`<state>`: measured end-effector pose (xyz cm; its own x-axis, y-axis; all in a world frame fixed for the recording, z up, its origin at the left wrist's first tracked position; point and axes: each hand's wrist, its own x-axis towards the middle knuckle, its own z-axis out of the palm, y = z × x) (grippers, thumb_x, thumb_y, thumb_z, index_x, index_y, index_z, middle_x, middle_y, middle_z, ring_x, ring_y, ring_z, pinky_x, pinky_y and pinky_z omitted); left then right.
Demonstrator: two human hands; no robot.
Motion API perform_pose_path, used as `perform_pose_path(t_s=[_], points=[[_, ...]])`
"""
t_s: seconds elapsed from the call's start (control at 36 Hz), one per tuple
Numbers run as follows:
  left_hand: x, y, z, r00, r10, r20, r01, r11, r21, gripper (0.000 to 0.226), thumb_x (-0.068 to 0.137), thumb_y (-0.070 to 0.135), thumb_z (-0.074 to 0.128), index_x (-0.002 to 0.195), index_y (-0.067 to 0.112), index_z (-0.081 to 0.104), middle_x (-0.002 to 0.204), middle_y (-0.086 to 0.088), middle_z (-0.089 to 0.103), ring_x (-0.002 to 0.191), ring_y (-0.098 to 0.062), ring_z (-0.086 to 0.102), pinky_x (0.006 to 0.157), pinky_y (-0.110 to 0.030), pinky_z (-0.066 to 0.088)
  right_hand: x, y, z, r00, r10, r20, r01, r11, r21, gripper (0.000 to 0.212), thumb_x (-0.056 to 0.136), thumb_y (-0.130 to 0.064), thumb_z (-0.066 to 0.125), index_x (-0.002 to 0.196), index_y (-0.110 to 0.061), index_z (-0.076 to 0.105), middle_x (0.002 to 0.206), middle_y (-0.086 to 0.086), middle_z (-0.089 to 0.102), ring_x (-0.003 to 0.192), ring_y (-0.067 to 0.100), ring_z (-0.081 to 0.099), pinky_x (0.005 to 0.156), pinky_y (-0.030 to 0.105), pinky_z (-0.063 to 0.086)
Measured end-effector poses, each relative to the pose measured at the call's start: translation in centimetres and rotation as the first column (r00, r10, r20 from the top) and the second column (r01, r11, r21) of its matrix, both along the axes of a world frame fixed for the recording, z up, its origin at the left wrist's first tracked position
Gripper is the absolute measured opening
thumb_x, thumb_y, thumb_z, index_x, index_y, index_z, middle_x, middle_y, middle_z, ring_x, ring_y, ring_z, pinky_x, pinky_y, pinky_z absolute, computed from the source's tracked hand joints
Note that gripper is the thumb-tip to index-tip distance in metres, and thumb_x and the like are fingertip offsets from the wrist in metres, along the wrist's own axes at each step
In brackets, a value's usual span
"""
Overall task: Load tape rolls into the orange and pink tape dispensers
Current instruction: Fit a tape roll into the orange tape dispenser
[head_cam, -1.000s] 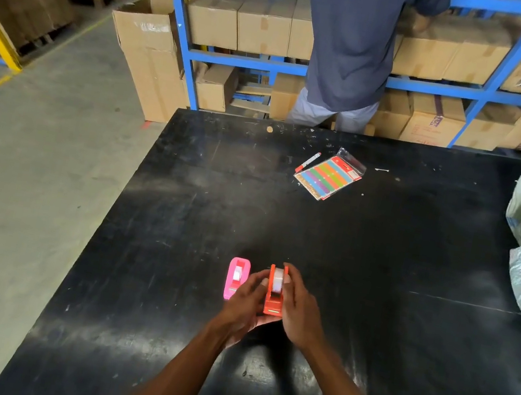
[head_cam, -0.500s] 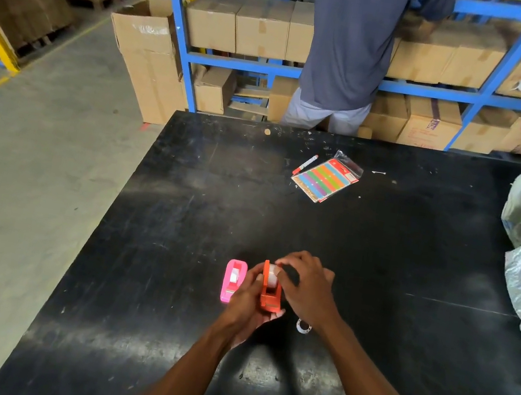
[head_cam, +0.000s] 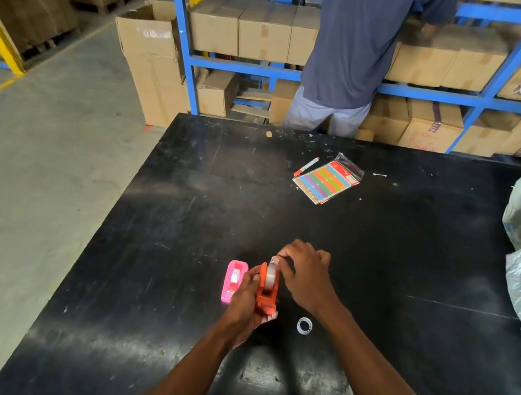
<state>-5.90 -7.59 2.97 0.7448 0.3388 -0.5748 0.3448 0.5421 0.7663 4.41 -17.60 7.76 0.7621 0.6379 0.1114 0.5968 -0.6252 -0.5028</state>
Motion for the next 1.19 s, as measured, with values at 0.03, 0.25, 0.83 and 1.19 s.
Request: perform_pose_path(t_s=[0.03,0.25,0.83,1.19], points=[[0.0,0.0,0.1,1.000,0.019,-0.016,-0.019,1.000,-0.016,0.034,0.106,0.037,0.038,0.130,0.020,0.055,0.106,-0.017,0.058,0.081,-0.022,0.059,0.064,-0.035,0.052,-0.1,0.0,0.2,1.000,0.011,0.000,-0.011,1.000,0.025,0.012,0.099,-0.031,0.051,0.092,-0.027,0.060,0.100,-0.010,0.058,0.097,0.009,0.053,0.095,0.037,0.028],[0.4,0.7,0.5,0.994,0.111,-0.005,-0.111,0.988,-0.105,0.032,0.104,0.039,0.043,0.114,0.018,0.066,0.102,-0.015,0.069,0.091,-0.028,0.063,0.080,-0.045,0.052,-2.9,-1.4,0.5,0.986,0.166,0.002,-0.165,0.978,0.131,0.007,0.095,-0.026,0.056,0.089,-0.027,0.059,0.097,-0.015,0.053,0.093,0.002,0.049,0.093,0.036,0.032],[-0.1,1.9,-0.9,0.998,0.053,0.028,-0.051,0.996,-0.075,0.034,0.105,0.039,0.041,0.100,0.015,0.065,0.088,-0.015,0.072,0.076,-0.024,0.070,0.062,-0.032,0.058,-7.3,-2.8,-2.2,0.986,0.106,0.131,-0.114,0.992,0.053,0.015,0.092,-0.041,0.061,0.099,-0.033,0.070,0.096,-0.013,0.051,0.093,0.009,0.049,0.089,0.036,0.041],[0.0,0.2,-1.2,0.999,0.028,0.035,-0.031,0.997,0.077,0.029,0.102,0.040,0.046,0.115,0.024,0.067,0.117,-0.021,0.070,0.103,-0.033,0.068,0.095,-0.051,0.053,-5.7,-2.5,-2.9,0.893,-0.094,-0.441,0.208,0.954,0.217,0.025,0.099,-0.025,0.056,0.121,-0.023,0.068,0.113,-0.005,0.072,0.097,0.008,0.068,0.087,0.021,0.053]])
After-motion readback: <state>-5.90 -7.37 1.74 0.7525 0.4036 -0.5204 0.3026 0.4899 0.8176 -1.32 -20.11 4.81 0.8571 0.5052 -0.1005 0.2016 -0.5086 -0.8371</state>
